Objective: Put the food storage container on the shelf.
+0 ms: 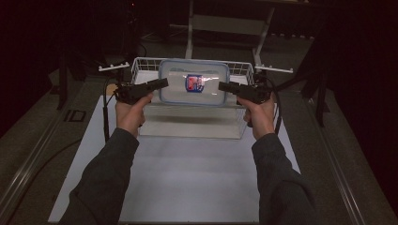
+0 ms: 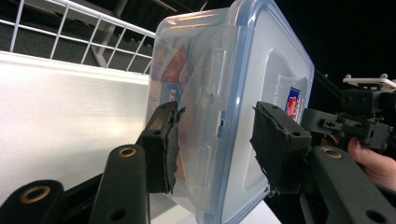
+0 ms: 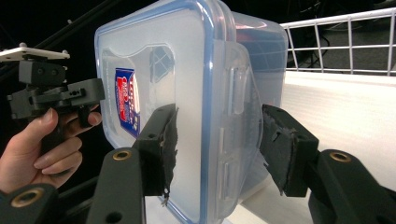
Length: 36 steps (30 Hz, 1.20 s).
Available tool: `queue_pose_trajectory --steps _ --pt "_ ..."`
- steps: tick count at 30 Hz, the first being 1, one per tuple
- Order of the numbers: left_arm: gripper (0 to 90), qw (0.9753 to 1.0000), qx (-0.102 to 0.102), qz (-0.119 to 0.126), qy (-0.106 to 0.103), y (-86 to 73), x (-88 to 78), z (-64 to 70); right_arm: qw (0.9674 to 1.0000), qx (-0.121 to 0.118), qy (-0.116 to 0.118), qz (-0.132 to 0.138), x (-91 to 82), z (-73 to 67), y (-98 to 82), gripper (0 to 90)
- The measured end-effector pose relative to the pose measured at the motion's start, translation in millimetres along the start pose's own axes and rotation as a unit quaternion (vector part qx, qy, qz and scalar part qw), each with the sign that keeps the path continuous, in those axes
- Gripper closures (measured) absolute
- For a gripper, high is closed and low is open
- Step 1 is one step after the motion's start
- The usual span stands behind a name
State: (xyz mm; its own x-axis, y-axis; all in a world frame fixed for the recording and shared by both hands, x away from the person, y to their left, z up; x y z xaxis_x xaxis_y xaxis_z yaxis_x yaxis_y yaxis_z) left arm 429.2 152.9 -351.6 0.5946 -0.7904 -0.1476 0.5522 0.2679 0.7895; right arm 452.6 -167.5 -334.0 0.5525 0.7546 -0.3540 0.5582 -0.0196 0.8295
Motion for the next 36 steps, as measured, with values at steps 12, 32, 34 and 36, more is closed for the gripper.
queue_pose_trajectory --steps 12,32,34,36 --pt "54.1 0.9987 0.023 -0.016 0.043 -3.2 10.2 -8.6 0.9994 0.002 -0.033 -0.012 8.9 3.5 0.3 37.3" --pt "54.7 0.9979 0.039 0.022 0.045 3.7 5.3 -5.6 0.9955 -0.033 -0.089 -0.001 5.0 12.4 12.9 41.6" --pt "54.4 0.9974 0.05 0.017 0.049 4.3 1.5 -4.4 0.9944 -0.052 -0.092 0.001 -0.2 9.1 13.4 42.6" --pt "53.7 0.9969 0.057 0.016 0.05 5.1 -3.4 -2.0 0.9922 -0.078 -0.097 -0.003 -5.0 5.1 13.4 44.0"
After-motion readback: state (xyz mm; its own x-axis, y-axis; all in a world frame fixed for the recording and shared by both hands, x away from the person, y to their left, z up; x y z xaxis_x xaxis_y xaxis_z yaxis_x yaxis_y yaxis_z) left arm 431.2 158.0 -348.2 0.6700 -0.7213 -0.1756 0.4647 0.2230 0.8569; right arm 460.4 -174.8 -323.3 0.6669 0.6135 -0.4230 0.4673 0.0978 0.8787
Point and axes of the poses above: each handheld gripper's, and its own axes: x roughly forward along the jaws, y roughly out of its top, z roughly to its right, the point moved 4 cm from there along x, roughly forward along the jaws, and after that the axes turned 4 degrees about -y, right-handed, at the moved point
